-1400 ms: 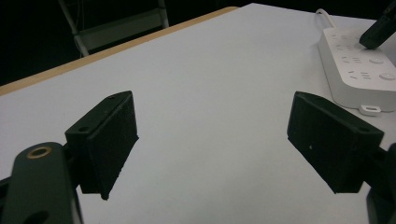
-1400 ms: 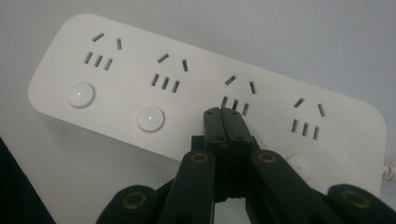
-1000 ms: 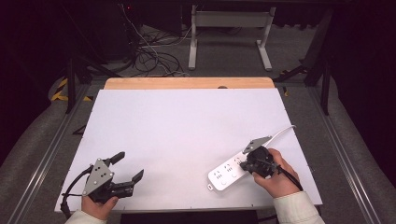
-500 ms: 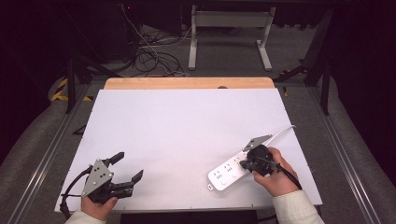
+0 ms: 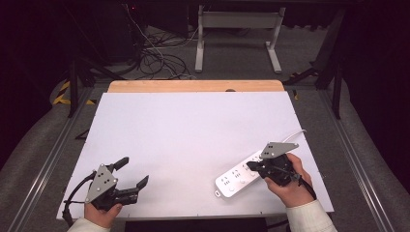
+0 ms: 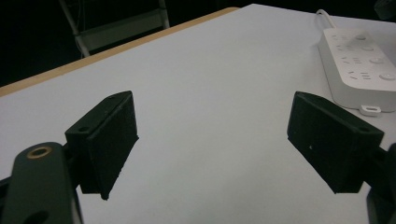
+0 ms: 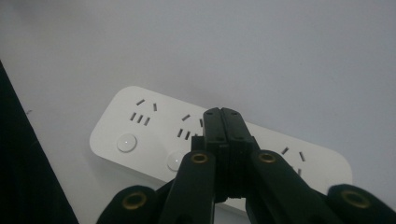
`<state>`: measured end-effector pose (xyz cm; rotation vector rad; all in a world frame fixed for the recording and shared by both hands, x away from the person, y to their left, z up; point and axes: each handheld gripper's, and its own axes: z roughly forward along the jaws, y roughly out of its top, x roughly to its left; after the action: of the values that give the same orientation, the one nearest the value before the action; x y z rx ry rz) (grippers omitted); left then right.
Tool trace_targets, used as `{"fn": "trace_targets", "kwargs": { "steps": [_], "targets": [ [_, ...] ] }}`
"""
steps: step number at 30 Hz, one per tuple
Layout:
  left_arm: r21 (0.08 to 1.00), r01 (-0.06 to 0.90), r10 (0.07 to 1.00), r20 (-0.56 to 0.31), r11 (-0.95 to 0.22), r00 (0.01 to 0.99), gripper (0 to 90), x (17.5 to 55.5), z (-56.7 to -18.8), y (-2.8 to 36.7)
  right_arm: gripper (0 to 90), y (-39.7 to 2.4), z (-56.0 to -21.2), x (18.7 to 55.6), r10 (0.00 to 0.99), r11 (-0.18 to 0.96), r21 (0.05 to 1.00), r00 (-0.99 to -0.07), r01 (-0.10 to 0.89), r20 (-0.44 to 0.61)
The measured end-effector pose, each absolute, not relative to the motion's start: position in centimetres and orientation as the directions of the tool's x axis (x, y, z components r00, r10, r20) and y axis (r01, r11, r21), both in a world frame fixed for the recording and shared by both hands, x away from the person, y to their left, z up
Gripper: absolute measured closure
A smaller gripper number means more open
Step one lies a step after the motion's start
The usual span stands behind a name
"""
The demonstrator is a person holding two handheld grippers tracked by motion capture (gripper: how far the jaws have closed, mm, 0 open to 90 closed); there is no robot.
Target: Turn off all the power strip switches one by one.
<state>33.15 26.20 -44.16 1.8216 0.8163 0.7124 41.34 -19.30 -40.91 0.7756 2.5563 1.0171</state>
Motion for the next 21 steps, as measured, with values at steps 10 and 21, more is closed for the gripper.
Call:
{"fn": "trace_targets", "kwargs": {
  "steps": [10, 21],
  "targets": [
    [0.931, 0.216, 0.790, 0.110, -0.295, 0.603, 16.7, 33.2, -44.2, 26.2, 90.0, -17.5, -41.4, 40.6, 0.498, 0.611, 0.713, -0.867, 0.344, -0.008],
    [0.931, 0.218, 0.790, 0.108, -0.294, 0.603, 16.6, 33.2, -44.2, 26.2, 90.0, -17.1, -43.0, 40.8, 0.504, 0.658, 0.651, -0.864, 0.379, -0.006]
  ]
}}
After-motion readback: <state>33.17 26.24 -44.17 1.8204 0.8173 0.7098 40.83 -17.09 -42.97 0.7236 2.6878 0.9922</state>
